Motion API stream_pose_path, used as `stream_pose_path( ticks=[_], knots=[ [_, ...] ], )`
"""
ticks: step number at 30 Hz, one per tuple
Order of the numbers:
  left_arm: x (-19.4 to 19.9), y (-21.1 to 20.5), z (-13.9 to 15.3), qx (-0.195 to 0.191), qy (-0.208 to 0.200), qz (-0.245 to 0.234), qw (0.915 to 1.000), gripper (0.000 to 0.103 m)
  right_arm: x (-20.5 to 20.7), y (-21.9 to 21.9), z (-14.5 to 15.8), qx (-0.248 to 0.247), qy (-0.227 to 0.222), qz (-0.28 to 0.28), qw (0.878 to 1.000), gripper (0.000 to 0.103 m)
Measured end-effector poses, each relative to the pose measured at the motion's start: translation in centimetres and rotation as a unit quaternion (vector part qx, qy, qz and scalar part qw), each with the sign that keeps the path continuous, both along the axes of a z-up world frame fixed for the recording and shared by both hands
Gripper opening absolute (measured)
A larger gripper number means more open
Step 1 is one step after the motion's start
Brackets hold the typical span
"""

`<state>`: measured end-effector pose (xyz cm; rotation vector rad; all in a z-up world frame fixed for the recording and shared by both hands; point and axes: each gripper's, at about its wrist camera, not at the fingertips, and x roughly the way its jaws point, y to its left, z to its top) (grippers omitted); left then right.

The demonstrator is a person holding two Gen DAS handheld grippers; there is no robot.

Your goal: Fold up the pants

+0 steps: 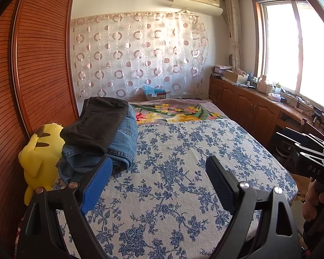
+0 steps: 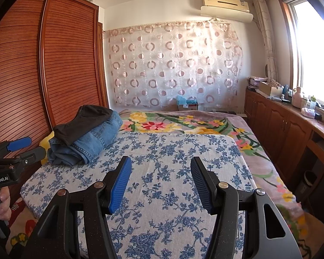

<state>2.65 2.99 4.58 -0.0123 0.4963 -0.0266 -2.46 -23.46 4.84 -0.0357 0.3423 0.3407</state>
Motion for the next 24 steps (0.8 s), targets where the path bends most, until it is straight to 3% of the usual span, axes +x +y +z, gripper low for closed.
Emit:
stream_pose_path(
  ticks=[24],
  knots=[
    [-0.05, -0.22, 0.09, 0.0, -0.002, 0.0, 1.0, 0.089, -0.39, 0.36, -0.12, 0.002, -0.001, -0.005, 1.0, 0.059]
  ],
)
